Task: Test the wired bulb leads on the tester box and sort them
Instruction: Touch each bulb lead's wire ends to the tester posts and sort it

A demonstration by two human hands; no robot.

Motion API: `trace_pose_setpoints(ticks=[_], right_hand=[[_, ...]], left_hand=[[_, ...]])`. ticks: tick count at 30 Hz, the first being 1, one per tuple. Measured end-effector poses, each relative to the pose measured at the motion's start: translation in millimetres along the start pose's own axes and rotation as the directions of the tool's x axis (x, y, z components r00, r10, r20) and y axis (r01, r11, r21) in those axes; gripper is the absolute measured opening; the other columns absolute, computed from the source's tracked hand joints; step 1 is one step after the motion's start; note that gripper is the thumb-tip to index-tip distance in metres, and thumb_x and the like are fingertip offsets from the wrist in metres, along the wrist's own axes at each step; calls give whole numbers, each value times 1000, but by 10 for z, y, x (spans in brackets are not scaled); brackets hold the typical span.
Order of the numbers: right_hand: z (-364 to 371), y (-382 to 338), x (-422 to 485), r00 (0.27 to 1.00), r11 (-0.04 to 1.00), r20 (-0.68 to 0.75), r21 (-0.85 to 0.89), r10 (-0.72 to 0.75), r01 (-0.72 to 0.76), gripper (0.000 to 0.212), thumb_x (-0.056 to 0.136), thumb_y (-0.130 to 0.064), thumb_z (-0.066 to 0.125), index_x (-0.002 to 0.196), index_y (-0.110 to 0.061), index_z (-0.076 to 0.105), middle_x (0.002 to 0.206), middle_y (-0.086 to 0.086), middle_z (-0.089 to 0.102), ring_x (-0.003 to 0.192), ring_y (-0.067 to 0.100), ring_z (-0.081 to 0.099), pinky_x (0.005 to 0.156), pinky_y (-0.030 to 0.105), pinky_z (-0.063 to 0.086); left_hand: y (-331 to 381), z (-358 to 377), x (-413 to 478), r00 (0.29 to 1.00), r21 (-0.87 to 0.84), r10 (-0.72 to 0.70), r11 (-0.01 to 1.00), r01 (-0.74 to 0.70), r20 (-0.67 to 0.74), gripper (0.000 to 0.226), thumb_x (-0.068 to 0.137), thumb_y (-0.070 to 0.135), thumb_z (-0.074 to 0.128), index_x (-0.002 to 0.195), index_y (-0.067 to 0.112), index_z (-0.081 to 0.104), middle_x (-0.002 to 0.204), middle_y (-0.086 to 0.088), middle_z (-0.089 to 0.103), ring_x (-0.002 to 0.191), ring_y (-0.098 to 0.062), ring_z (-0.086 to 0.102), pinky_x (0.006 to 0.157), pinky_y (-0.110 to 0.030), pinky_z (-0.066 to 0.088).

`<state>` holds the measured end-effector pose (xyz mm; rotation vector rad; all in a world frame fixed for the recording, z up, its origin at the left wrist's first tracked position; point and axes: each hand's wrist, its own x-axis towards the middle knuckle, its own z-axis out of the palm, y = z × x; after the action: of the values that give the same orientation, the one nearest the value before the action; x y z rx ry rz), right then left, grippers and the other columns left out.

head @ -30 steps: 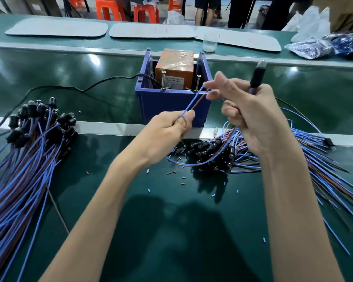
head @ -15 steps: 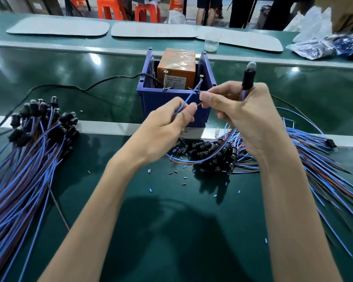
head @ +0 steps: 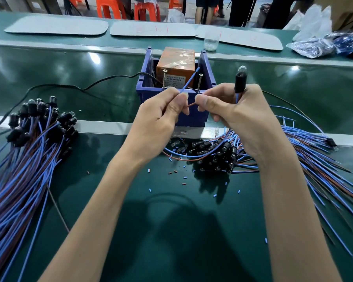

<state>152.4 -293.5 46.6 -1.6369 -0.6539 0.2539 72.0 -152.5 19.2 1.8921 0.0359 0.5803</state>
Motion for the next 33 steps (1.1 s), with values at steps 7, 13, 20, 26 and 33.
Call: trace_pose_setpoints(ticks=[7,13,20,26,33], right_hand=[[-82,5,19,992,1000,-129,-5,-3,2,19,87,-11,68,68,-12,66,54,-7,61,43,1,40,43,8,31],[-108,16,-3,994,995,86,-77,63,-57,11,90,-19,65,83,-16,74,66,-4,70,43,-2,42,46,8,32],[31,67,45,996,986,25,-145,83,-79,32,93,-40,58,87,-14,75,69,10,68,37,4,36,45,12,30],[99,64,32,999,999,13,-21,38,-38,7,87,-14,69,80,-15,70,56,-4,59,35,1,36,39,8,29],[79,35,25,999,996,25,80,43,-45,11,86,-10,68,76,-13,66,63,5,50,38,2,34,39,10,28]], left_hand=[[-27,-135,28,994,31,-40,999,43,-107,32,95,36,43,66,25,50,47,12,31,45,-7,24,44,-22,22],[-42,-200,27,995,-36,-88,996,87,-38,37,94,40,42,62,22,49,47,14,31,44,-6,25,43,-19,22],[-21,-136,3,989,175,-84,983,62,123,40,92,39,43,61,14,46,49,9,31,49,-9,27,48,-21,23],[12,-158,-15,983,198,-105,977,74,152,39,91,38,43,59,16,45,49,9,31,51,-9,28,49,-21,24],[43,-169,-33,975,230,-121,970,77,185,43,101,24,45,60,13,43,48,8,32,50,-8,27,49,-18,24]])
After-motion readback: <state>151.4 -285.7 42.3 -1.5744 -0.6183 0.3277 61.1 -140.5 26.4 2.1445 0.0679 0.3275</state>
